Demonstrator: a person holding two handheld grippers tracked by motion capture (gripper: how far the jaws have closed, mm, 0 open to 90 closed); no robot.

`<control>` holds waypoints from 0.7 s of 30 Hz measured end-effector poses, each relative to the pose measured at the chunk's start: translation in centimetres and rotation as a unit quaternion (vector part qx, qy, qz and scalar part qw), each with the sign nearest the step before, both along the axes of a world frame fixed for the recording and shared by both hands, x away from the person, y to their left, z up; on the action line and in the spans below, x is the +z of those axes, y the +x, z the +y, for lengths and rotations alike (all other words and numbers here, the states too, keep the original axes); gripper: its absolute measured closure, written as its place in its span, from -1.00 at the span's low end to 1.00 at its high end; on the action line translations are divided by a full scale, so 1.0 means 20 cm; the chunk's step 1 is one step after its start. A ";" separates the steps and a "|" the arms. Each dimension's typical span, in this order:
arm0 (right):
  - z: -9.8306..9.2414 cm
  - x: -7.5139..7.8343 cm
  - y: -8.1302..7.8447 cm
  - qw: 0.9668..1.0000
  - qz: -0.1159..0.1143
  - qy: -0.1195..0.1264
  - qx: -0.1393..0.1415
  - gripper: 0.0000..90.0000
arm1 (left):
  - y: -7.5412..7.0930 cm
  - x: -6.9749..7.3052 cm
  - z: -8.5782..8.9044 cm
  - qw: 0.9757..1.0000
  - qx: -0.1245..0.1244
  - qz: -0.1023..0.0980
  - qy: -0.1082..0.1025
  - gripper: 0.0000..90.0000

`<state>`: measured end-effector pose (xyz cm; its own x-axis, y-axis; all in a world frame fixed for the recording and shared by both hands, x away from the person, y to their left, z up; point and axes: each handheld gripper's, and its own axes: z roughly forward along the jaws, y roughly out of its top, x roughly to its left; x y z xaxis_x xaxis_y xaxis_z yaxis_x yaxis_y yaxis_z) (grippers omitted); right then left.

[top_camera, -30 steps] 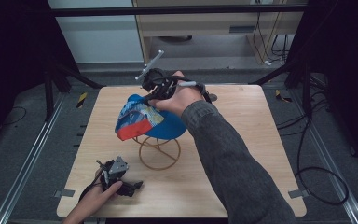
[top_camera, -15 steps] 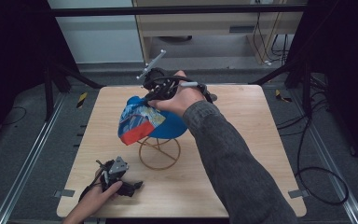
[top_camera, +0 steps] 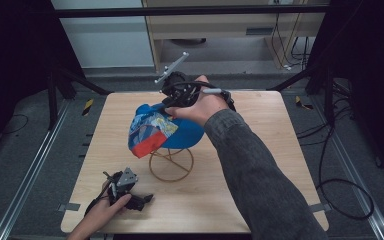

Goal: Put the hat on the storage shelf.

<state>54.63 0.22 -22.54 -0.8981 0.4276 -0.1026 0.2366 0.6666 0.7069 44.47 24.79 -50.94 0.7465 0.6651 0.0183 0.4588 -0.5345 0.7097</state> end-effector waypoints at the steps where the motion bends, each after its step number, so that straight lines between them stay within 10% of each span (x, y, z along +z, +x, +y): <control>1: -0.01 0.00 0.00 1.000 0.000 0.000 -0.001 0.49 | 0.00 0.00 0.00 1.000 0.000 0.000 0.000 -1.00; 21: -0.22 0.03 -0.05 0.999 -0.006 0.033 -0.023 0.48 | 0.00 0.00 0.00 1.000 -0.001 0.000 0.001 -1.00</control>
